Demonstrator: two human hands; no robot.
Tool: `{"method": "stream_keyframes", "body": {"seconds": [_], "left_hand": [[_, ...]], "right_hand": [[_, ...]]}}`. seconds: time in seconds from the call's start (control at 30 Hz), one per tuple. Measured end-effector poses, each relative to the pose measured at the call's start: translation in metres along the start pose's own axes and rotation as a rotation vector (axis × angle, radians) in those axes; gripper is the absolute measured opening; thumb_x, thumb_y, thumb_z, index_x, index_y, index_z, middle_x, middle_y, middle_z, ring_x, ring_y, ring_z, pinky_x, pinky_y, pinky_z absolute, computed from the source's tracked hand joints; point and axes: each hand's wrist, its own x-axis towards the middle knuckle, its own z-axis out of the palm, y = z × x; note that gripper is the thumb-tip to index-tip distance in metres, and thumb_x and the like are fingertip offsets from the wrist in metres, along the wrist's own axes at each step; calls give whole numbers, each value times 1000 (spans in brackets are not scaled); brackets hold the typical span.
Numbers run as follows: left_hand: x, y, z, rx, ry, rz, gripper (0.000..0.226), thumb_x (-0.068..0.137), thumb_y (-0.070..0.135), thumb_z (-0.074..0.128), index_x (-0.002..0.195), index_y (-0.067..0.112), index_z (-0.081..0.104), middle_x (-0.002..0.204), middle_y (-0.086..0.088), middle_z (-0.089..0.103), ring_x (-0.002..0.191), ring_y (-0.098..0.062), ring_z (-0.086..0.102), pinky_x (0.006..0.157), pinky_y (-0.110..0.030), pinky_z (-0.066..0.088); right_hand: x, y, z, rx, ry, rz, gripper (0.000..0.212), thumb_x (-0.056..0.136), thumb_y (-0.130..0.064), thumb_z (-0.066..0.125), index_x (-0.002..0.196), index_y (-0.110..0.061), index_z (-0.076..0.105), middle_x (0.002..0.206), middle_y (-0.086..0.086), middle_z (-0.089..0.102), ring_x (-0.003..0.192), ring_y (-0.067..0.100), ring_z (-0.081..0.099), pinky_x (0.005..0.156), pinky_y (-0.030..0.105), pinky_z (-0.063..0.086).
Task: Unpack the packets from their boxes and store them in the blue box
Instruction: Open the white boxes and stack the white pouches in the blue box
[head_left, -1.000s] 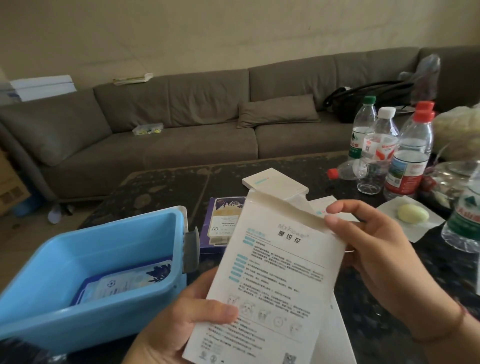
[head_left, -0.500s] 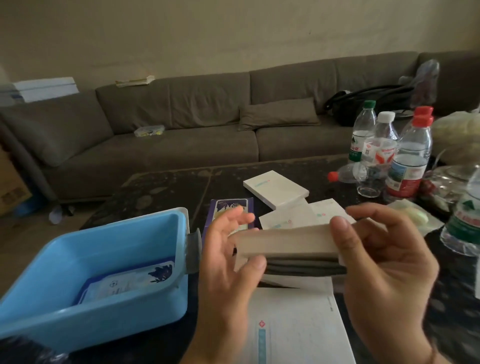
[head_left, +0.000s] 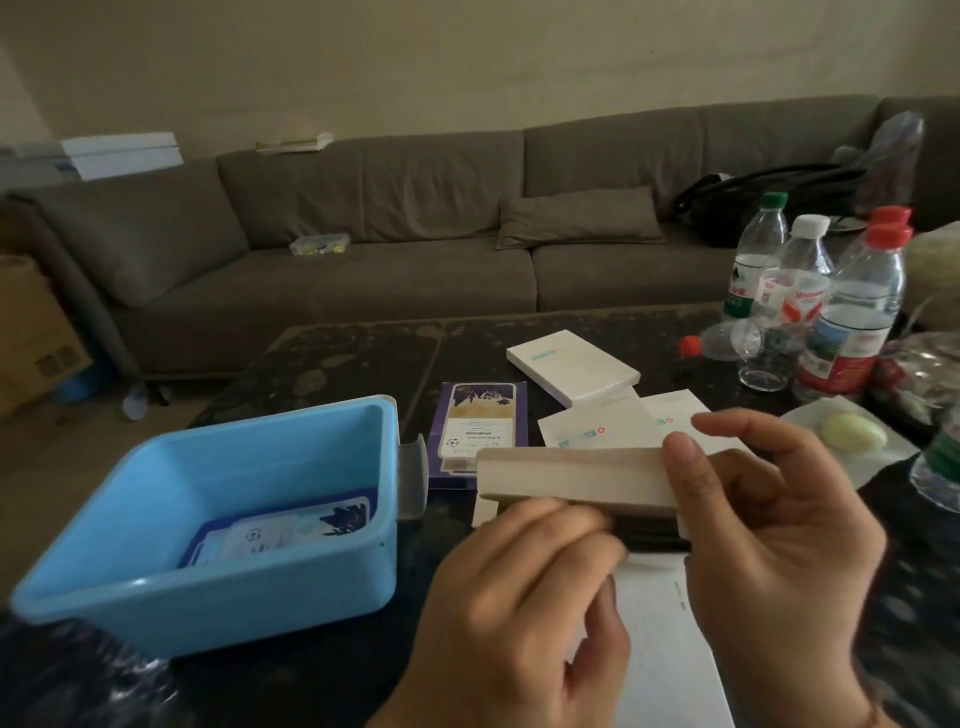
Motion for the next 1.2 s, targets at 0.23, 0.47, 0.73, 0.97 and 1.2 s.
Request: {"method": "stream_keyframes", "body": {"seconds": [0.23,0.47,0.73,0.97,1.2], "left_hand": [[-4,9,-1,78,-146,-153,33,81,36,61,105,19,76,104,8,75,98,-7,68,89,-22,55],[1,10,1,207,-382,-168,35,83,48,52,101,28,74,102,13,73,99,-8,66,91,-23,50],[-2,0,-5,148,-231,-115,18,85,33,62,76,25,75,73,12,72,71,-7,64,62,-21,54],[-17,-12,-21,71,-84,82,20,94,20,66,80,19,80,81,9,74,75,-9,65,67,-25,53],[-42,-13,-26,-134,-45,-144,15,81,5,79,76,19,80,81,14,73,81,-4,67,67,-23,54]], "right_hand": [[-3,-2,3,-36,1,-21,12,82,-10,67,90,-18,62,59,4,63,43,16,53,44,23,43],[-7,-4,5,-63,-12,-27,10,82,-9,66,91,-12,62,62,-1,66,48,14,59,46,20,46],[-10,0,2,-178,-25,-138,11,87,-15,71,92,-18,62,70,-8,67,56,10,66,48,22,50],[-22,0,-5,-268,-83,-166,13,84,-35,64,96,-29,62,68,-14,67,60,5,68,53,20,54],[-36,-3,-10,-422,-201,-151,22,83,-42,61,96,-26,68,76,-22,67,69,-2,68,51,20,54]]}}
